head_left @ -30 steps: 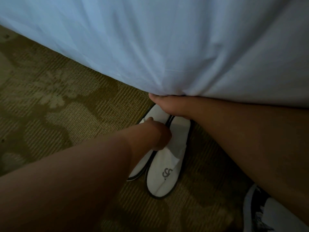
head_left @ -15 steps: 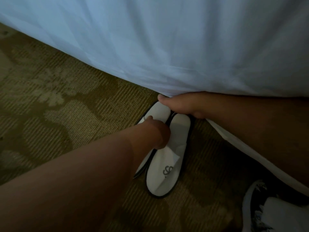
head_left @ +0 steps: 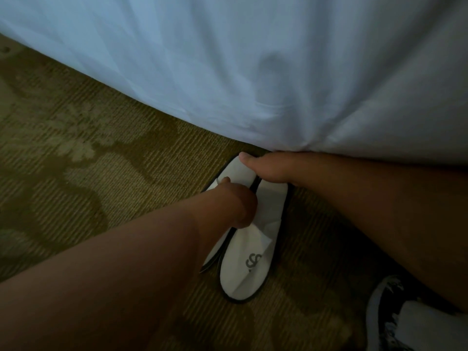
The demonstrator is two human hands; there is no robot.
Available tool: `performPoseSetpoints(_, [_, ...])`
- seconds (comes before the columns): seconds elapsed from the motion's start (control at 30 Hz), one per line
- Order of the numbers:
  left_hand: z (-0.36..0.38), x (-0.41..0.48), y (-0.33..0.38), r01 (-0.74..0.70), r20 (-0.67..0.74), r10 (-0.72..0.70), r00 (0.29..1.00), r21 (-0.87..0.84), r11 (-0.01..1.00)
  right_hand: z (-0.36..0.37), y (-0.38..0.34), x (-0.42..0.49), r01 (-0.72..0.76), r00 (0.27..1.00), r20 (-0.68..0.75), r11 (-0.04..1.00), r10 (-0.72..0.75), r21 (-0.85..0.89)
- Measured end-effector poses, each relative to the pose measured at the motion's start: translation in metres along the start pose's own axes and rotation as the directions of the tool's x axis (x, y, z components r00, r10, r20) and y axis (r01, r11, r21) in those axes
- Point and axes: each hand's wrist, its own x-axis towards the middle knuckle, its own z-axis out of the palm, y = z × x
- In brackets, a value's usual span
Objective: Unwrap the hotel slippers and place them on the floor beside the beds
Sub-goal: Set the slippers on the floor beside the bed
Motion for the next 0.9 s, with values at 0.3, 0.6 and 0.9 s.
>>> performPoseSetpoints(0.3, [0.0,0.001,0.0,-0.035,-0.031,0.035,0.999,0.008,0.999,0.008,-0.03,0.009,0.073,0.991,-0.112,0.996,-0.067,0.046])
performPoseSetpoints(0.6, [0.005,-0.001,-0.001,-0.024,-0.055,0.022,0.998,-0.037,0.999,0.004,-0.024,0.011,0.157,0.987,-0.057,0.983,-0.152,0.092])
performPoseSetpoints(0.9, [0.003,-0.002,0.003,0.0,-0.067,-0.005,0.998,-0.077,0.997,0.013,0.04,0.003,0.063,0.996,-0.05,0.978,-0.074,-0.2])
